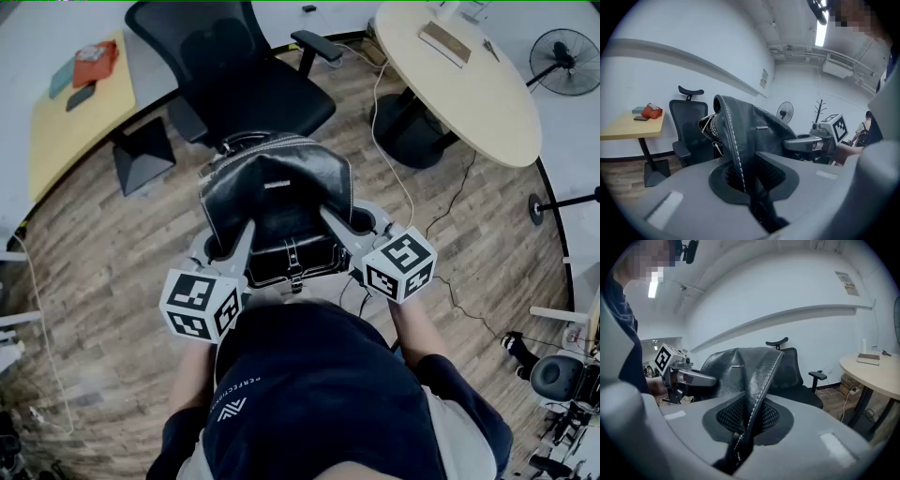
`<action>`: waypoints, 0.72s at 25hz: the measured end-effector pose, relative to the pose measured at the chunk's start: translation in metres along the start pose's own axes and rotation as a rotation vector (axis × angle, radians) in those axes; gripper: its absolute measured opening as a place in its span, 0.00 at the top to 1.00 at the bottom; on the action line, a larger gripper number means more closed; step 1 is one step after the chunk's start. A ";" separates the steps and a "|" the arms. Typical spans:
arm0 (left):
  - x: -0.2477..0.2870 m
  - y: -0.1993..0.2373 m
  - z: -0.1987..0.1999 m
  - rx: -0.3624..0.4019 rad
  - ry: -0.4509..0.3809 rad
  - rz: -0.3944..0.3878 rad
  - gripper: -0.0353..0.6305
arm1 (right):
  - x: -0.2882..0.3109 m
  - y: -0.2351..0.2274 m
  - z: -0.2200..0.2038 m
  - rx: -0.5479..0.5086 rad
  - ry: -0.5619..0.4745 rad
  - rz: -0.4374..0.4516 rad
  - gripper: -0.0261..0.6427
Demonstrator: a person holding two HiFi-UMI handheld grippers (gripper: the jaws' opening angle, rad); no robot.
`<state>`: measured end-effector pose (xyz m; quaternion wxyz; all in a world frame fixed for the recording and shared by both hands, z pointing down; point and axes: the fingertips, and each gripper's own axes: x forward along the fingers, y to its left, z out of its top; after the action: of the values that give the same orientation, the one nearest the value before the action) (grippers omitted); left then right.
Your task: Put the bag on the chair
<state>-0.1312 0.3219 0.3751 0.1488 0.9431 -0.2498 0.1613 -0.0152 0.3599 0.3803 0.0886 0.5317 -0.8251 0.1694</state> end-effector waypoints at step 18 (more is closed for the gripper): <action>-0.002 -0.041 -0.031 -0.040 0.021 0.086 0.86 | -0.032 -0.004 -0.032 0.021 0.041 0.080 0.89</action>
<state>-0.1188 0.3684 0.3941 0.1633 0.9266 -0.2917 0.1722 0.0005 0.3973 0.3999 0.0932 0.4957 -0.8418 0.1922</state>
